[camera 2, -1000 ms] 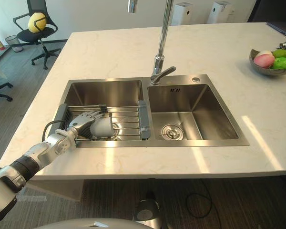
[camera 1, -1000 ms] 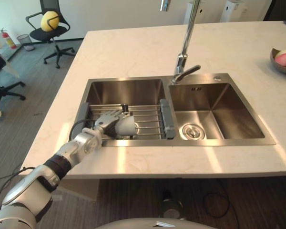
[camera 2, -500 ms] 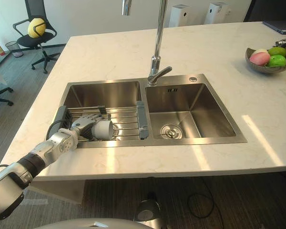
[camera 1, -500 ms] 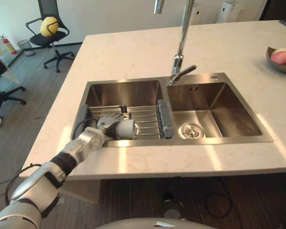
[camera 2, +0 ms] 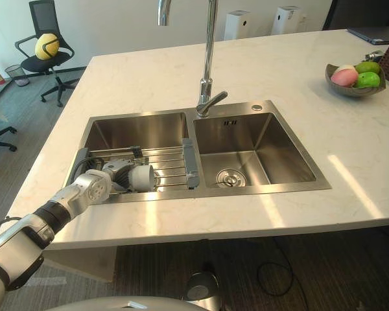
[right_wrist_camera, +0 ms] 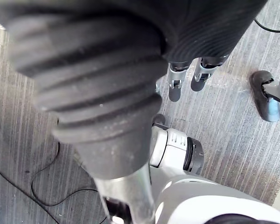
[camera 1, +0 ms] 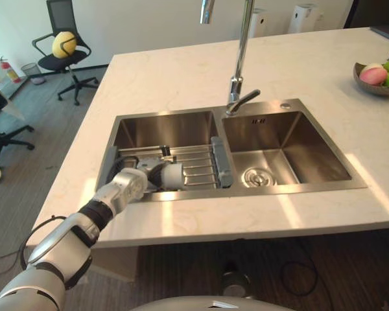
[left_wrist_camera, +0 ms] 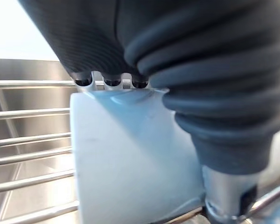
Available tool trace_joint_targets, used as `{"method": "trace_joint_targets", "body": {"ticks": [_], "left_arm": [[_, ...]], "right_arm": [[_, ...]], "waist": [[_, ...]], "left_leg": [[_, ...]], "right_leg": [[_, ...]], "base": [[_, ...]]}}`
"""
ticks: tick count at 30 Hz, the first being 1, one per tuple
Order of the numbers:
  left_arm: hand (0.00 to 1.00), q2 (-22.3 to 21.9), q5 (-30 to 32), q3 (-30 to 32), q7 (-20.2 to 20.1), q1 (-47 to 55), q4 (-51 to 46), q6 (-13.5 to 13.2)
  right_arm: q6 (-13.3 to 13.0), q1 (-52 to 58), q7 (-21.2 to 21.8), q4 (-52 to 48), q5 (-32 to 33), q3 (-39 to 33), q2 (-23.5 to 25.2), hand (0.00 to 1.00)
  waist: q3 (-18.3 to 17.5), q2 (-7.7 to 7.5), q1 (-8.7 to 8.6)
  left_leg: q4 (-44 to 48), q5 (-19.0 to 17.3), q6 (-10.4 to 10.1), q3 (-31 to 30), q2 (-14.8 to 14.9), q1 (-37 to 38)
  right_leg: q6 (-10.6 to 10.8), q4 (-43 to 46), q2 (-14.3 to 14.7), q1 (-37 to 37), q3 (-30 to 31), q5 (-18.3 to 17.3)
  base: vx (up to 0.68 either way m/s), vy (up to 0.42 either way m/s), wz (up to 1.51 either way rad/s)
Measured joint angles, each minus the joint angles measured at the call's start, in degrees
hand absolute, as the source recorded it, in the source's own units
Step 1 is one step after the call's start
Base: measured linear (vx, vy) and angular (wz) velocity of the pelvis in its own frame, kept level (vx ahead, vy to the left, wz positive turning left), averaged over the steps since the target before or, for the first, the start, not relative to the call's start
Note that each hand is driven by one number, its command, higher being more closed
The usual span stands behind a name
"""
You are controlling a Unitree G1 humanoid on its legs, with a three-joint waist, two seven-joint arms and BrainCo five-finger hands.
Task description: Walk over to the sink, pick up the cup, carry it to the dishwasher, place the cup inside the dishwasher, then close the dishwasher door
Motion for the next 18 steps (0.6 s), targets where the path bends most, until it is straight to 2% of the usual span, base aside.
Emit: {"method": "trace_joint_targets", "body": {"ticks": [3,6,7,9,10,12,13,14,16,17,18], "left_arm": [[1.0,0.4,-2.2,-0.5,0.4,-0.2,0.4,-1.6],[1.0,0.7,-7.5,-2.4,3.6,-0.2,0.8,-4.9],[1.0,0.9,-14.6,-3.5,6.4,0.3,1.4,-7.4],[1.0,0.9,-17.8,-3.3,7.5,0.5,1.1,-9.2],[1.0,0.9,-20.8,-2.7,10.5,1.1,0.9,-11.3],[1.0,0.9,-22.2,-0.4,14.1,2.7,0.1,-13.5],[1.0,0.9,-22.5,2.1,17.5,4.0,-1.1,-15.6],[1.0,0.9,-22.5,5.4,21.7,5.4,-3.3,-18.2],[1.0,1.0,-23.1,8.8,25.5,6.4,-6.3,-20.7],[1.0,1.1,-23.7,12.4,29.1,7.0,-9.9,-22.8],[1.0,1.1,-24.1,14.9,30.6,7.1,-12.3,-23.6]], "right_arm": [[0.0,0.0,0.0,0.0,-1.1,0.0,0.0,0.0],[0.0,-0.1,0.0,0.0,-2.1,-0.1,-0.1,0.0],[0.0,-0.3,0.1,0.0,-2.1,-0.5,-0.1,0.0],[0.0,-0.3,0.1,0.2,-2.1,-1.1,-0.1,0.0],[0.0,-0.4,0.2,0.5,-2.2,-2.3,-0.1,0.0],[0.0,-0.7,0.3,0.5,-2.2,-2.9,-0.1,0.0],[0.0,-0.9,0.3,0.5,-2.2,-3.4,-0.1,0.0],[0.0,-0.9,0.3,0.5,-2.3,-4.0,0.0,0.0],[-0.1,-0.8,0.4,0.5,-2.4,-5.0,-0.1,0.0],[-0.2,-0.7,0.4,0.5,-3.0,-5.6,0.0,0.0],[-0.2,-0.7,0.4,0.7,-3.4,-6.5,0.1,0.0]], "waist": [[0.0,0.02,-0.09],[0.0,0.2,-0.08],[0.1,0.45,-0.17],[0.2,0.59,-0.11],[0.5,0.52,0.07],[0.7,0.55,0.07],[1.3,0.09,0.09],[1.7,-0.52,0.79],[2.0,-0.96,1.44],[2.2,-1.3,1.81],[2.2,-1.5,2.31]], "left_leg": [[-0.1,0.0,0.0,0.0,0.0,0.0],[-0.4,0.0,0.0,0.0,-0.1,0.1],[-0.4,0.0,0.0,0.0,-0.1,0.2],[-0.4,0.0,0.0,-0.1,-0.2,0.2],[-0.4,0.0,0.0,-0.2,-0.2,0.2],[-0.4,0.0,0.0,-0.5,-0.2,0.2],[-0.3,0.0,0.0,-0.8,-0.2,0.2],[-0.2,0.1,0.0,-1.1,-0.2,0.2],[-0.1,0.1,0.0,-2.1,-0.2,0.1],[0.0,0.2,0.2,-3.5,-0.3,0.0],[0.1,0.1,0.2,-4.2,-0.4,-0.1]], "right_leg": [[0.1,0.0,0.0,0.0,0.0,0.0],[0.3,0.0,0.0,0.0,-0.1,-0.1],[0.3,0.0,0.0,0.0,-0.2,-0.1],[0.3,0.1,-0.1,0.0,-0.3,-0.1],[0.4,0.1,-0.1,0.1,-0.5,-0.2],[0.4,0.2,-0.2,0.2,-0.7,-0.3],[0.4,0.3,-0.3,0.5,-1.0,-0.4],[0.4,0.7,-0.4,0.5,-1.2,-0.6],[0.4,1.4,-0.8,0.7,-1.8,-1.1],[0.4,2.5,-1.5,1.1,-2.9,-1.9],[0.8,3.3,-2.0,1.4,-3.4,-2.5]], "base": [[0.0,0.0,0.0],[0.02,0.009,0.0],[0.04,0.024,0.01],[0.04,0.022,0.03],[0.03,0.018,0.06],[0.02,0.011,0.08],[0.01,0.004,0.12],[0.0,0.003,0.12],[0.01,0.0,0.25],[0.01,-0.004,0.46],[0.01,-0.006,0.45]]}}
